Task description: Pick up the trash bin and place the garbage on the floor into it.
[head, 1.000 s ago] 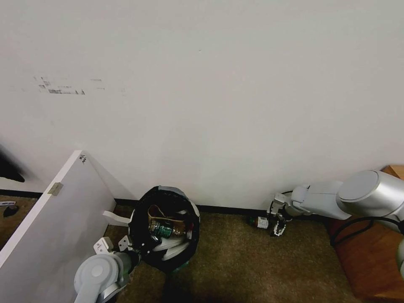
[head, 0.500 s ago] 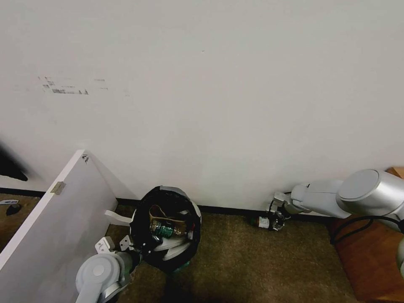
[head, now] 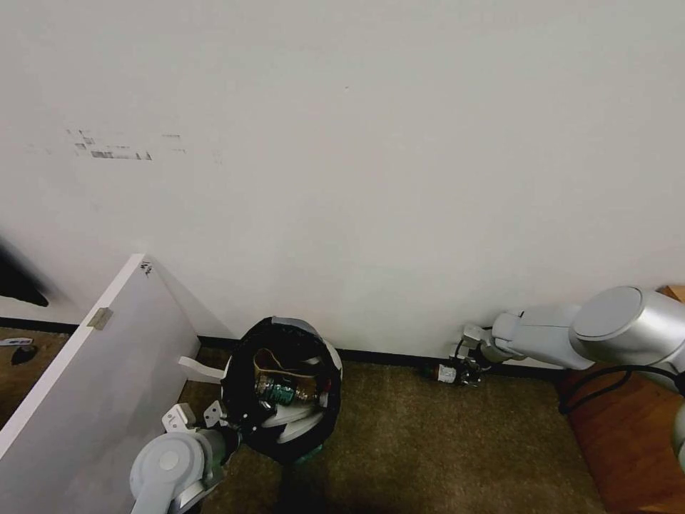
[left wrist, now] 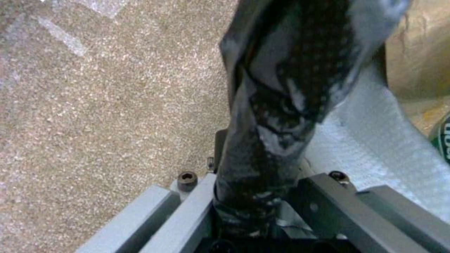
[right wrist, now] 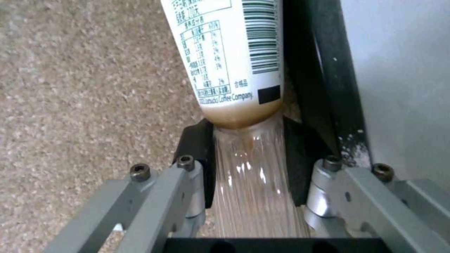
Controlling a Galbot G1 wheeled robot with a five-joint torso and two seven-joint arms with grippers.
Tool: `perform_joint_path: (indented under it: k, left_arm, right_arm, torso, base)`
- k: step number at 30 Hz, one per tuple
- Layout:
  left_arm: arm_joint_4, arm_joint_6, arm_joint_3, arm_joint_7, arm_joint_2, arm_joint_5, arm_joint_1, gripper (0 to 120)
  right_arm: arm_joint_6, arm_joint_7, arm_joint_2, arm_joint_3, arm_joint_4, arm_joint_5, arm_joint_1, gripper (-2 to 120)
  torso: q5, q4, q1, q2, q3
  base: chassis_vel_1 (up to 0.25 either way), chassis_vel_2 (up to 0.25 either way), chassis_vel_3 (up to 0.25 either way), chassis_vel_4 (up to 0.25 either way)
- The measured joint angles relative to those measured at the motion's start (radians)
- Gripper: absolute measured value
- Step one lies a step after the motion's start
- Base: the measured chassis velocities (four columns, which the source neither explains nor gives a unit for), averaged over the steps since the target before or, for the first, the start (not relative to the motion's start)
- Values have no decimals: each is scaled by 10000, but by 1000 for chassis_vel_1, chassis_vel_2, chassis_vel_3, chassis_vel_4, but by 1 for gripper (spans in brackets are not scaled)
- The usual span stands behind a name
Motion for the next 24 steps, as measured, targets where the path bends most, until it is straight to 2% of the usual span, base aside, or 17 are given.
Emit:
perform_joint_path:
  k: [24]
  left_arm:
    - [71,13,15,1,-44,332,-86,0]
  right_arm:
    - [193,248,124,255,1083,13,72,28]
  torso:
    - [2,1,-1,0,-1]
  base:
    - [0,0,0,0]
